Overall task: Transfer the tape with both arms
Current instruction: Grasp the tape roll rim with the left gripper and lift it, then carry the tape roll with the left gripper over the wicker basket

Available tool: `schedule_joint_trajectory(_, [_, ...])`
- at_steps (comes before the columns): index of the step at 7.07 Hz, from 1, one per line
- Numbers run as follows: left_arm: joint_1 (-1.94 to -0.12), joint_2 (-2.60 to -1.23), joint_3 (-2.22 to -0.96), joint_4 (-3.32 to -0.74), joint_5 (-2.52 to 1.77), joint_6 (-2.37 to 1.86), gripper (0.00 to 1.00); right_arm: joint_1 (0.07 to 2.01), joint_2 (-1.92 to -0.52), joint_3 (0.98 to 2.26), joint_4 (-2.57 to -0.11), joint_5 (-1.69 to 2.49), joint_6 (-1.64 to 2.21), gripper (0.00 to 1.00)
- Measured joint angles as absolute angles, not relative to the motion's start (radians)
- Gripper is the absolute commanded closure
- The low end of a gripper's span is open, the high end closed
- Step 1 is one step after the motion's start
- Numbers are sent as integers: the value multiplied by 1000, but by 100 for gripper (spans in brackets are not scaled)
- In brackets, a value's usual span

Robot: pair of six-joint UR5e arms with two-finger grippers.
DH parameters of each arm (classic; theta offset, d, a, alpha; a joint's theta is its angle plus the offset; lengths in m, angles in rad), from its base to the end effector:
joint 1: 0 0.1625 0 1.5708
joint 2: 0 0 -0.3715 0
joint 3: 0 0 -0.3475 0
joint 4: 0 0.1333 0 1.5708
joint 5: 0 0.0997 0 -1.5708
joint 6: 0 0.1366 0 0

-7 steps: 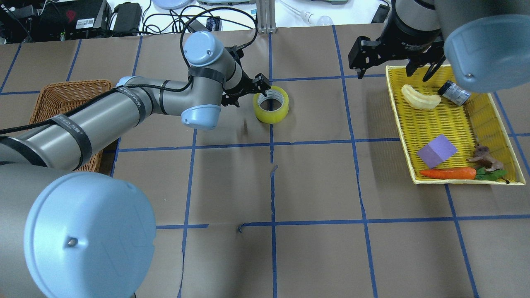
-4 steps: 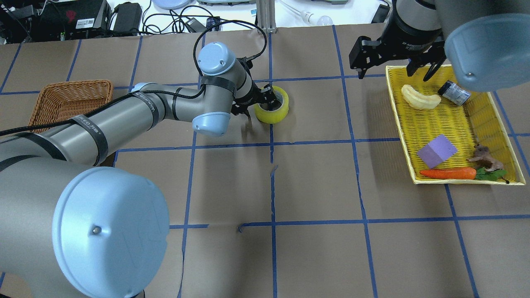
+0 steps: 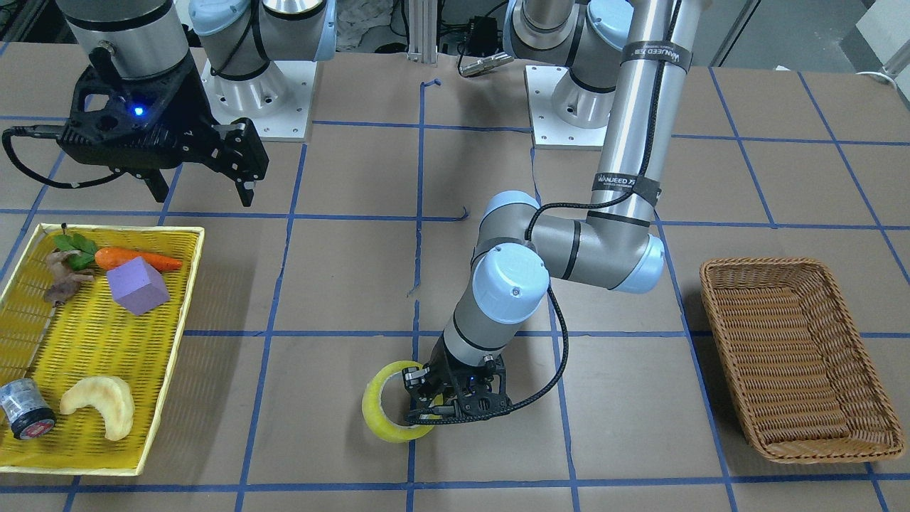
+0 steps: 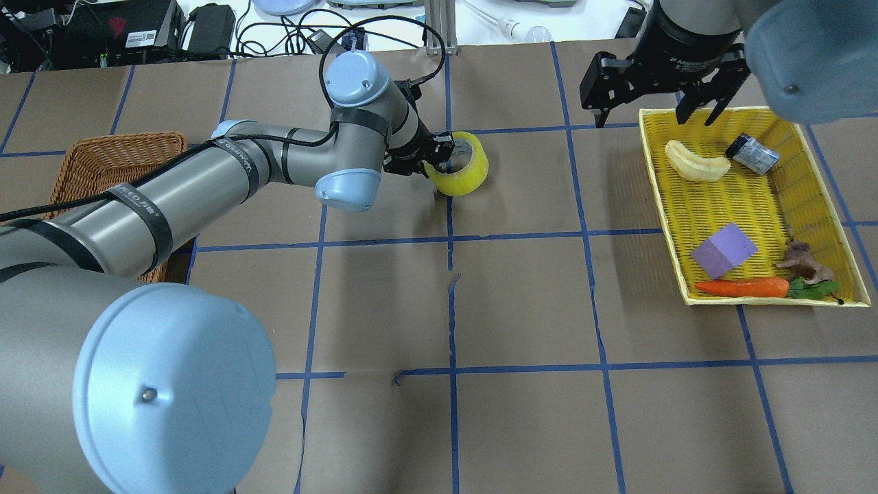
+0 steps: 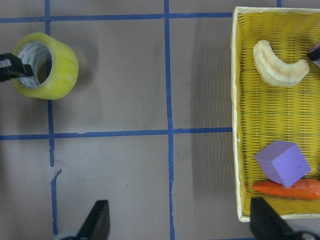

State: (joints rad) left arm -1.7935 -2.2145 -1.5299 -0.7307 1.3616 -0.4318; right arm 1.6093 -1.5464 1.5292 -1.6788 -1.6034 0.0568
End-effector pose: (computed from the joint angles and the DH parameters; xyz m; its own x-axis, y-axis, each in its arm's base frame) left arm -0.2985 -0.5861 0.1562 -0.9465 -0.1573 0.2817 -0.1998 0.9713 -0.1290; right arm 0.1469 -0.4672 0.4169 -0.9994 0.0219 0.0252 0.0186 0.9918 -0.1265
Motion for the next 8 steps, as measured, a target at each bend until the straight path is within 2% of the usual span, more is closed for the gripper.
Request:
schedule_joint_trajectory(4, [-1670,-2057,-1443,-1064,1500,-175,100,1610,-1540,1521,-1667,-1599,57,0])
schedule_joint_trajectory(8, [-1324,-1948,-1446,-1171,1568,282,100,1614,-1540,1520,-1621,-1596,57,0])
